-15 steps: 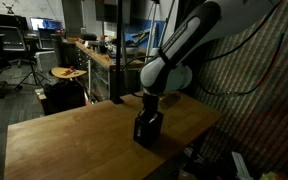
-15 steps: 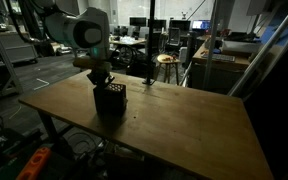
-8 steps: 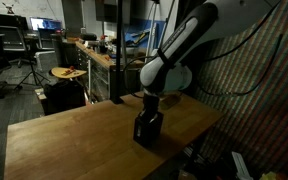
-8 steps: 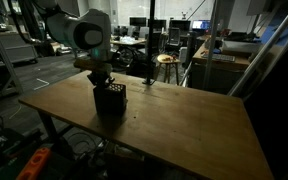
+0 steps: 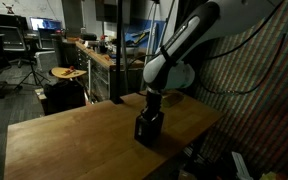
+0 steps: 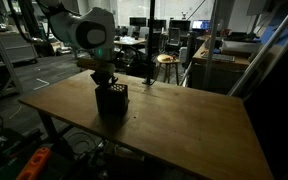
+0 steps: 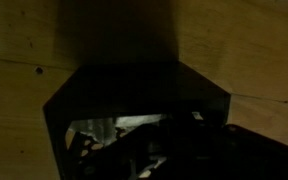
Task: Pick up the white towel and push it down into the black basket
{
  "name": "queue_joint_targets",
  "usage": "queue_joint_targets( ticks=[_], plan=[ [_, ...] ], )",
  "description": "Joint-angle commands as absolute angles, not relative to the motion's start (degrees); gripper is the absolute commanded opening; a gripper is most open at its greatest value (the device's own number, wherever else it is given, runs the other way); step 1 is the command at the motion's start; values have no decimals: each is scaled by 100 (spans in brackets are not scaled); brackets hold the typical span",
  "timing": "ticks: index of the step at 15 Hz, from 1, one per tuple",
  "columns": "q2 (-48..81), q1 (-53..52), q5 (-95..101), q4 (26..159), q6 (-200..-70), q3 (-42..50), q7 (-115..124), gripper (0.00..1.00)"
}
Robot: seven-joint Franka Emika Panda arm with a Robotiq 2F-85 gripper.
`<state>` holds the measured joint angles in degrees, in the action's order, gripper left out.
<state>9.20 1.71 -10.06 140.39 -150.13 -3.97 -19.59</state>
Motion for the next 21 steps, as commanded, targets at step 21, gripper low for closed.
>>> queue_joint_targets(
  ticks=[21],
  plan=[
    [243,-151,115,13842,-14859,-307,-1278,8]
  ],
)
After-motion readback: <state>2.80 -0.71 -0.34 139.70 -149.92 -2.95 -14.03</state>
